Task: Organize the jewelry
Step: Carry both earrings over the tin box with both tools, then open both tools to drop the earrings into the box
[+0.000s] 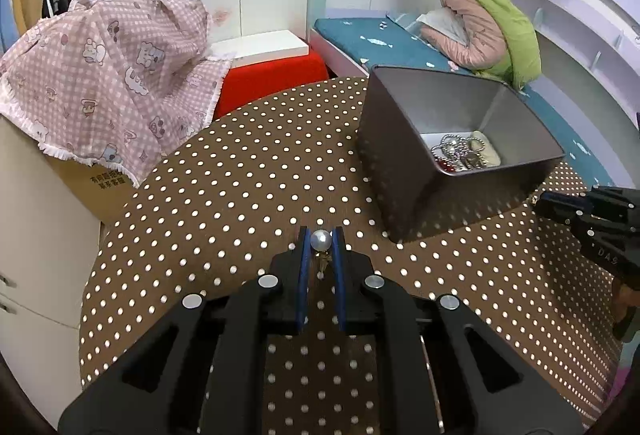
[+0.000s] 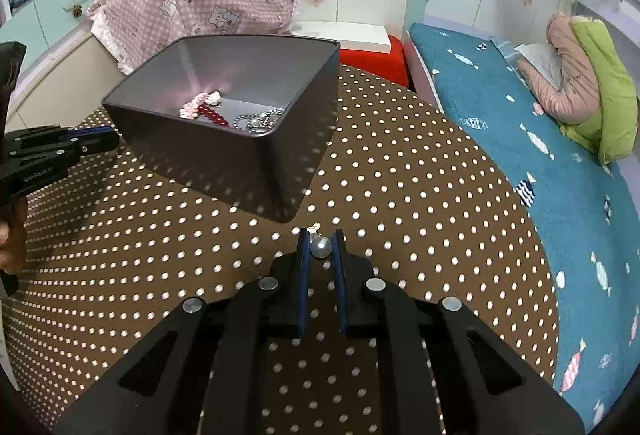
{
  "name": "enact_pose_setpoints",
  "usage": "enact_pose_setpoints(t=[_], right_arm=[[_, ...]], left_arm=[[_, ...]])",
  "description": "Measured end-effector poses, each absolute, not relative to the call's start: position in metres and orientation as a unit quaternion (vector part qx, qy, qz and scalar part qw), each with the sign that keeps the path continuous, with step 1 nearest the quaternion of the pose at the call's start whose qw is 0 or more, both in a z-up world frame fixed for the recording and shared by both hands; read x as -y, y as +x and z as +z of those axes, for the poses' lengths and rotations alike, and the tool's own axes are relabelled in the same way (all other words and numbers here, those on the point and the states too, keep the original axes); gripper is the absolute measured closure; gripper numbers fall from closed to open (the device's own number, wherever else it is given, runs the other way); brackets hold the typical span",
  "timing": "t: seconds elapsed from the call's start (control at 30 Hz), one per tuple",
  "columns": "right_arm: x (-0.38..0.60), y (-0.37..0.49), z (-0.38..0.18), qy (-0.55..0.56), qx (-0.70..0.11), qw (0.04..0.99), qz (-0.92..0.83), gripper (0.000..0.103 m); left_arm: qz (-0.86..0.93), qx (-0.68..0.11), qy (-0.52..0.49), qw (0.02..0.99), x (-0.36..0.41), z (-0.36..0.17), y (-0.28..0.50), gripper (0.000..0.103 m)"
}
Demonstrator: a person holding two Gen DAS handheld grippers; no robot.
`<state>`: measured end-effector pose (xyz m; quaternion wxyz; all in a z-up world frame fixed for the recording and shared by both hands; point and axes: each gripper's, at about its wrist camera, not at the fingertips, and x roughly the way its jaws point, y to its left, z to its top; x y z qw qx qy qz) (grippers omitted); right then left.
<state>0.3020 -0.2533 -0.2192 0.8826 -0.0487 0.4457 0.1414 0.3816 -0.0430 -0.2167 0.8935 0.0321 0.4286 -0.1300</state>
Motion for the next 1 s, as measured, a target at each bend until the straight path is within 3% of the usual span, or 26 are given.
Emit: enact_pose_setpoints(t=[0.3, 0.7, 1.0], right_arm=[[0.252, 0.280, -0.174, -0.044, -0.414, 0.897, 0.152, 0.094], [0.239, 0.294, -0.091, -0.053, -0.335, 0.924, 0.177, 0.094], [0.229, 0.340, -0.089, -0.029, -0.353, 0.914, 0.198, 0.093]], left_arm=[[-0.139, -0.402, 0.025, 0.905, 0.036, -0.186, 0.357, 0.092], [-0.166, -0.315, 0.035, 0.934, 0.051, -0.095, 0.348, 0.092], [-0.206, -0.329, 0.029, 0.921, 0.095, -0.080, 0.389, 0.092]])
